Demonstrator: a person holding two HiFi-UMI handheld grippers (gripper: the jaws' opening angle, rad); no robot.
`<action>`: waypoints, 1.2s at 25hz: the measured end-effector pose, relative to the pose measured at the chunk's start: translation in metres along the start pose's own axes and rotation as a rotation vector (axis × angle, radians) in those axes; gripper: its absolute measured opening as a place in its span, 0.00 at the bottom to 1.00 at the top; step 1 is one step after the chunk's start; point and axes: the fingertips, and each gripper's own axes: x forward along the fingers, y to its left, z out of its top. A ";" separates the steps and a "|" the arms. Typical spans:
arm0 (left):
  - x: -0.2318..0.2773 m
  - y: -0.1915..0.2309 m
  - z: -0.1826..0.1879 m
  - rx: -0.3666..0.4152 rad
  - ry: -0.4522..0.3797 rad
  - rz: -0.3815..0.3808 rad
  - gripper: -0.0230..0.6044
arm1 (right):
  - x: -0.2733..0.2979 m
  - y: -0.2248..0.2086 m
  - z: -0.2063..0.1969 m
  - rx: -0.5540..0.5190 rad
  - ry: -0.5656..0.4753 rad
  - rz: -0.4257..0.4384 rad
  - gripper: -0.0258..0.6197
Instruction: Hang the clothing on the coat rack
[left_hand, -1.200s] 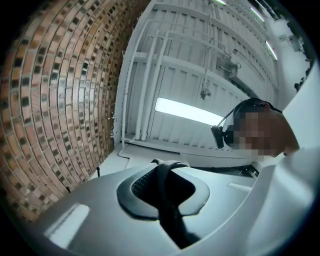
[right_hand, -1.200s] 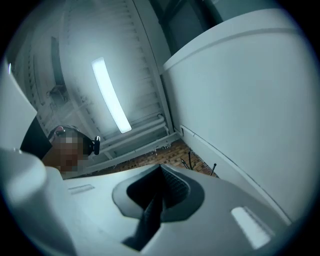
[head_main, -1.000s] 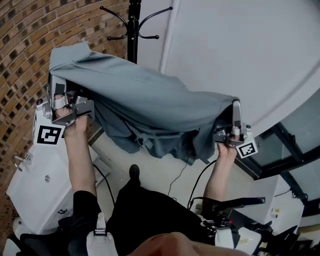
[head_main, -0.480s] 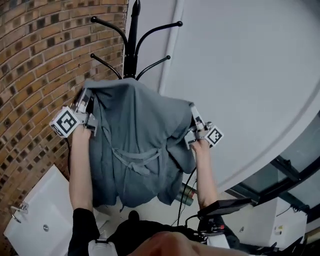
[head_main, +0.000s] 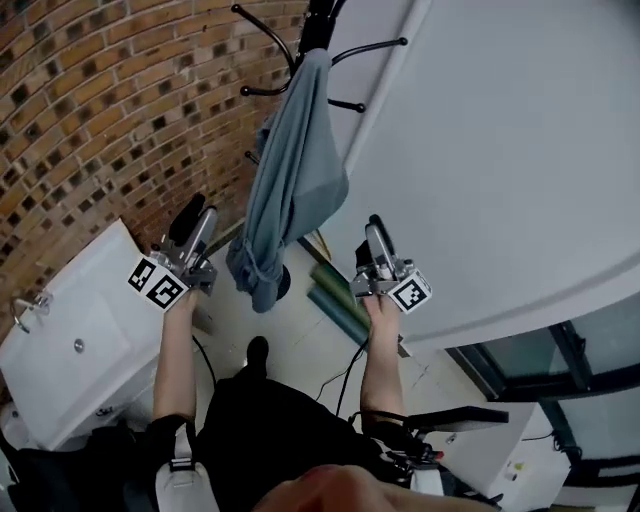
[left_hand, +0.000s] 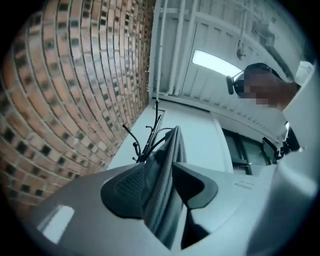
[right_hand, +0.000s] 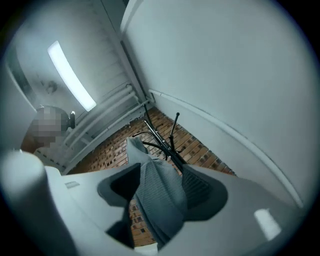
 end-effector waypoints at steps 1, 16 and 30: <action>-0.036 -0.009 -0.009 0.011 0.030 0.050 0.28 | -0.023 -0.002 -0.002 0.008 -0.021 -0.048 0.45; -0.274 -0.145 0.042 0.217 0.101 0.179 0.24 | -0.126 0.164 -0.151 0.204 0.017 0.166 0.22; -0.373 -0.246 0.063 0.018 0.000 -0.192 0.16 | -0.187 0.429 -0.283 0.013 0.275 0.120 0.18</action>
